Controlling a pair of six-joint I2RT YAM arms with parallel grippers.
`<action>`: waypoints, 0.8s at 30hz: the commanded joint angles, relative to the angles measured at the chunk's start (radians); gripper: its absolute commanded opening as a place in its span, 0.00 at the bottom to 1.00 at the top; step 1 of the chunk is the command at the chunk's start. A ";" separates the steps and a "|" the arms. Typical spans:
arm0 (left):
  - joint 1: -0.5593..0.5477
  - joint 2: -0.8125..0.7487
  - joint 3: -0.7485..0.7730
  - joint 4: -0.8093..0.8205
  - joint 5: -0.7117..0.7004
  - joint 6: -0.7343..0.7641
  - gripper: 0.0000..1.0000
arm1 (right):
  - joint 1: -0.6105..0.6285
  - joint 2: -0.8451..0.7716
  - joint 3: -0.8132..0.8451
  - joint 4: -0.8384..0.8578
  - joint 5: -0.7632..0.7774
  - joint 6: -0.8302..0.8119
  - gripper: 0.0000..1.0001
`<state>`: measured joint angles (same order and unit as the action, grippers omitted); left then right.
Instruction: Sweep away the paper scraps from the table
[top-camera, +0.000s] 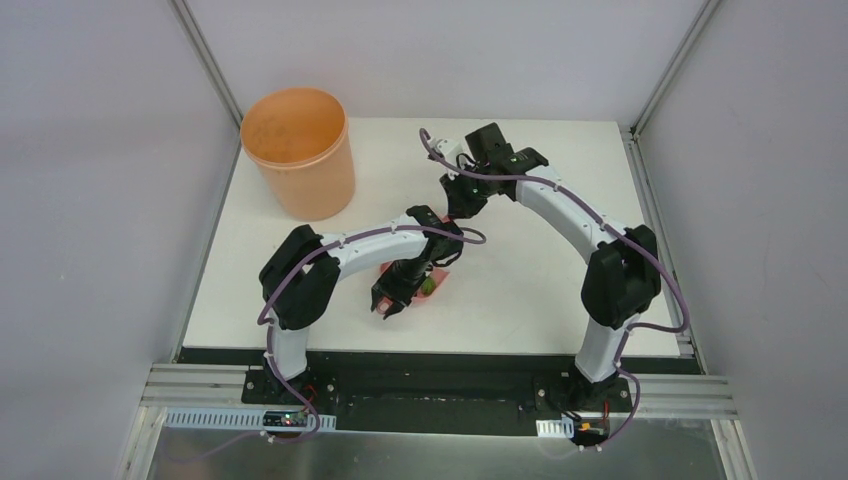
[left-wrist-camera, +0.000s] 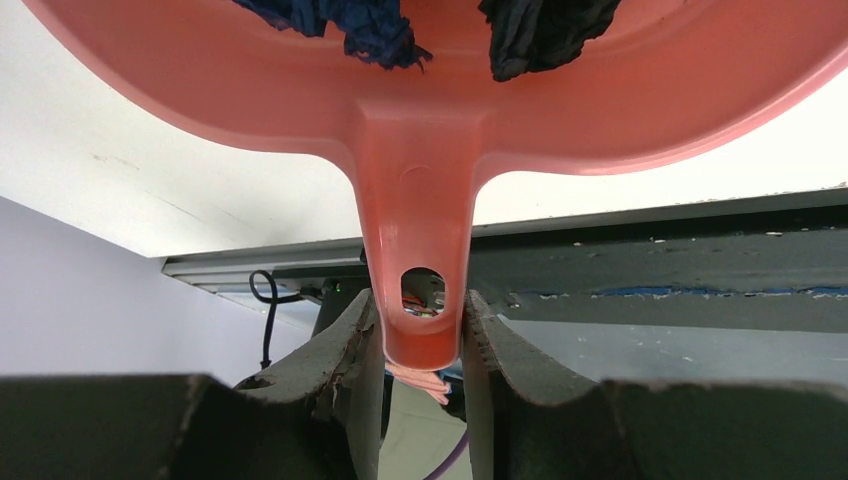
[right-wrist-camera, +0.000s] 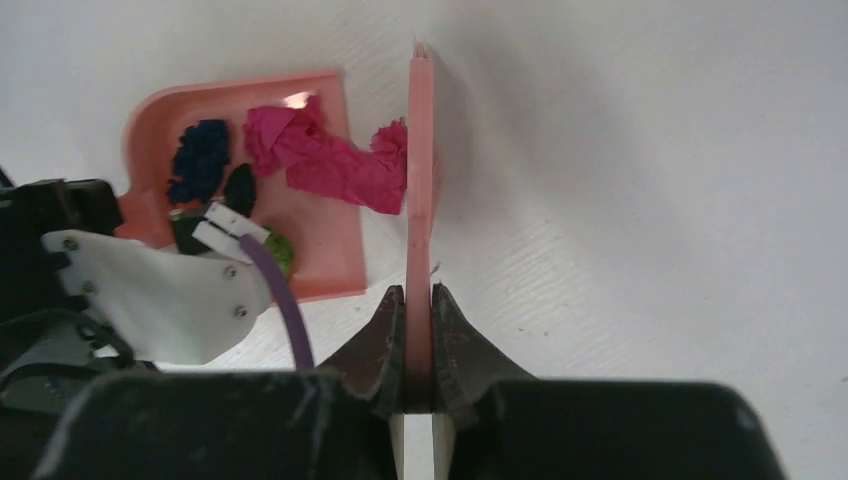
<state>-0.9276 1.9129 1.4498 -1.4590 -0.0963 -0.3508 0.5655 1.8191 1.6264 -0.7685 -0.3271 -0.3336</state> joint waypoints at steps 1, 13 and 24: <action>0.006 -0.016 0.003 0.032 0.003 0.012 0.00 | 0.001 -0.070 0.011 -0.117 -0.125 0.048 0.00; 0.003 -0.184 0.039 -0.002 -0.098 -0.004 0.00 | -0.105 -0.316 -0.051 -0.109 0.192 -0.010 0.00; -0.011 -0.266 0.067 -0.065 -0.148 -0.031 0.00 | -0.185 -0.388 -0.189 -0.046 0.139 0.086 0.00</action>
<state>-0.9302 1.7069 1.4776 -1.4876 -0.2054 -0.3531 0.3897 1.4830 1.4445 -0.8799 -0.1749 -0.2935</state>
